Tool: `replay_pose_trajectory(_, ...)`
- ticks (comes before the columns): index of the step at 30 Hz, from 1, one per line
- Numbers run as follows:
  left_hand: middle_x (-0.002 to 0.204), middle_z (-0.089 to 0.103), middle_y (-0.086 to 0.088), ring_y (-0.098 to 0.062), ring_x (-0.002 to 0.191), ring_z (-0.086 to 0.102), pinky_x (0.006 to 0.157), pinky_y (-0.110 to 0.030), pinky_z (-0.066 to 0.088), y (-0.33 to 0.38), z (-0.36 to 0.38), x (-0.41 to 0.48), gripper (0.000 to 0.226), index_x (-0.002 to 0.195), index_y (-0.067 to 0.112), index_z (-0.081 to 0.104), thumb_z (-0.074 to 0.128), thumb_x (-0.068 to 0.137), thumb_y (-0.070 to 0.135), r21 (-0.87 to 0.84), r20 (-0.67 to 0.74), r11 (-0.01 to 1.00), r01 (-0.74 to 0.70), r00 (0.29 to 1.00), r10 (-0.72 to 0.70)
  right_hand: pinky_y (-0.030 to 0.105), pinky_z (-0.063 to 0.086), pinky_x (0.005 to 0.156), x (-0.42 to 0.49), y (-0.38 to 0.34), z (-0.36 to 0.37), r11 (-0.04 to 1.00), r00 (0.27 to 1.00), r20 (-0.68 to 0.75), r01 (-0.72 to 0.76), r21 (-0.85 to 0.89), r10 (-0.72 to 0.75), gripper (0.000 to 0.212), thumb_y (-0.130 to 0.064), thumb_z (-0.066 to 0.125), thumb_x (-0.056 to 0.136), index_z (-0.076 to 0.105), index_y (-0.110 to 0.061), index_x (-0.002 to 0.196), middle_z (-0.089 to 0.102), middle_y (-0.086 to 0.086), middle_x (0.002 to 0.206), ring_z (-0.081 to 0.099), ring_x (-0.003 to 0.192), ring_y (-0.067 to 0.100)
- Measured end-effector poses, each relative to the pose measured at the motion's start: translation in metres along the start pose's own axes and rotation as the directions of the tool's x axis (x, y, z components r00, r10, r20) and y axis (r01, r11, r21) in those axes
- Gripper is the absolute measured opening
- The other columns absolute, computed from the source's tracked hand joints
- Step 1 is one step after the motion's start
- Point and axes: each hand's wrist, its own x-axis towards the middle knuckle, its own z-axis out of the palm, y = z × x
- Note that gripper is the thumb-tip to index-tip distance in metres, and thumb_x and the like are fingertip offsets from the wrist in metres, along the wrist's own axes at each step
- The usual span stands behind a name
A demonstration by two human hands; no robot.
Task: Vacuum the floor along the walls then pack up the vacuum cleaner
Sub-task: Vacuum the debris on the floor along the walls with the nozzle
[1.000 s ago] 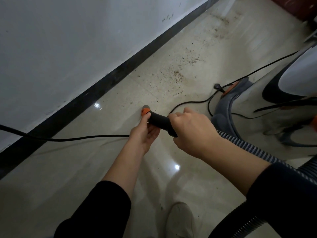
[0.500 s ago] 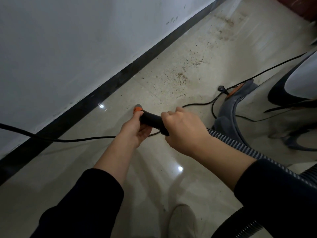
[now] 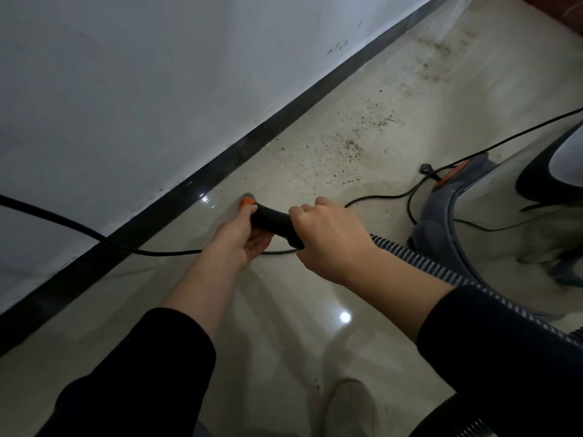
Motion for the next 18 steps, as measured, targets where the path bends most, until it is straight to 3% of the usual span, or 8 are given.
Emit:
replay_pose_trajectory(8,0.094,0.066,-0.014,-0.02,0.082,0.065,0.057,-0.026,0.051,0.006,-0.016,-0.002,0.043,0.121,0.002,0.056,0.056,0.097,0.037,-0.017,-0.046,0.999,-0.031,0.998,0.03,0.029,0.03,0.063,0.008,-0.012,0.003,0.999,0.999,-0.009,0.032,0.029,-0.032,0.025,-0.018,0.055,0.094,0.05,-0.013,0.117,0.059,0.002,0.102,0.036,0.082,0.016)
replay_pose_trajectory(18,0.106,0.068,-0.014,-0.023,0.093,0.068,0.062,-0.029,0.053,0.012,-0.027,0.008,0.045,0.122,0.006,0.056,0.061,0.093,0.04,-0.057,-0.1,0.997,-0.046,0.994,0.04,0.029,0.034,0.064,0.018,-0.018,0.008,0.998,0.999,-0.019,0.045,0.041,-0.044,0.029,-0.018,0.056,0.093,0.05,-0.013,0.121,0.06,0.002,0.106,0.038,0.085,0.016)
